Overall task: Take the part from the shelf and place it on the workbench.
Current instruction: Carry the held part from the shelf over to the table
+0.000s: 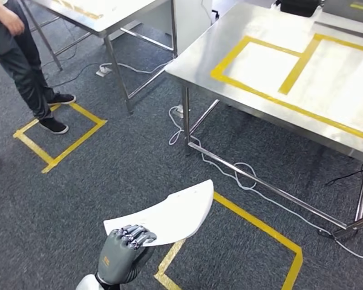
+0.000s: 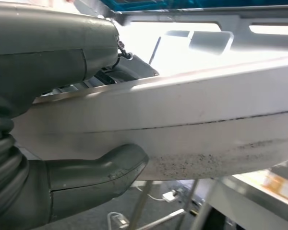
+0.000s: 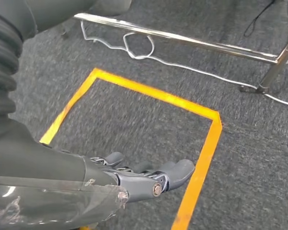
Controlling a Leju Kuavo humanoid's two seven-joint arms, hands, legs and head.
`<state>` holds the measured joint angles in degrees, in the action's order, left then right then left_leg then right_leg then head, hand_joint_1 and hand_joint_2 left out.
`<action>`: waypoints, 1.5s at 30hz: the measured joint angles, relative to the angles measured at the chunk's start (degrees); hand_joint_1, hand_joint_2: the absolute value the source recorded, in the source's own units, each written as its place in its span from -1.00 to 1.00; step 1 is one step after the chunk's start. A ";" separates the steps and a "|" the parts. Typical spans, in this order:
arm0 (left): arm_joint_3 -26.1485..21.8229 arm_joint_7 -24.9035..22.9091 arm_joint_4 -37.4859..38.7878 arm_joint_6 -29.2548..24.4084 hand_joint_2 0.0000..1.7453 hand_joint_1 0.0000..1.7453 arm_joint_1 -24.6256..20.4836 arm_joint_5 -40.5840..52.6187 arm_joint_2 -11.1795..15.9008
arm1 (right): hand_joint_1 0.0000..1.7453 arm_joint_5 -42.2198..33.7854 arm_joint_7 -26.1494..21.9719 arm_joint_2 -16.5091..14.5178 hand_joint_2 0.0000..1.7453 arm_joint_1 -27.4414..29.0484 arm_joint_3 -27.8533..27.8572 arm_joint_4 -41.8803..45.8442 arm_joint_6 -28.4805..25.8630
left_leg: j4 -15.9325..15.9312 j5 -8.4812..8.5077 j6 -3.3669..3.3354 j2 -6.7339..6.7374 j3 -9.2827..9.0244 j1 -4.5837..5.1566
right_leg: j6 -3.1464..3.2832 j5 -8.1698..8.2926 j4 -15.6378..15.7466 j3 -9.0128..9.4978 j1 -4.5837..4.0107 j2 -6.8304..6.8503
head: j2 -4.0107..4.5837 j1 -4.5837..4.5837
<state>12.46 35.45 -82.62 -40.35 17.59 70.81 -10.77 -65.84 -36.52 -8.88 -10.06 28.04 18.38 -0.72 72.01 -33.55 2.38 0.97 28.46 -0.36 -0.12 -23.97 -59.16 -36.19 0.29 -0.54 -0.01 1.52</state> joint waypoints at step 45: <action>-1.30 -0.24 0.30 0.04 1.00 1.00 -0.75 0.97 -1.11 | -1.00 -14.82 1.24 -0.04 1.00 -1.47 -1.95 0.08 -1.70 | -16.58 9.72 -3.94 -2.21 2.74 1.59 | -2.23 -7.45 -7.03 7.27 -1.16 -1.49 | 0.01 -0.59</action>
<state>11.17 35.22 -82.31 -40.32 16.84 71.77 -11.88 -80.66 -35.28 -8.92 -11.53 26.09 18.46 -2.42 55.44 -23.84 -1.56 -1.24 31.20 1.23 -2.36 -31.43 -66.18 -28.92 -0.87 -2.02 0.01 0.93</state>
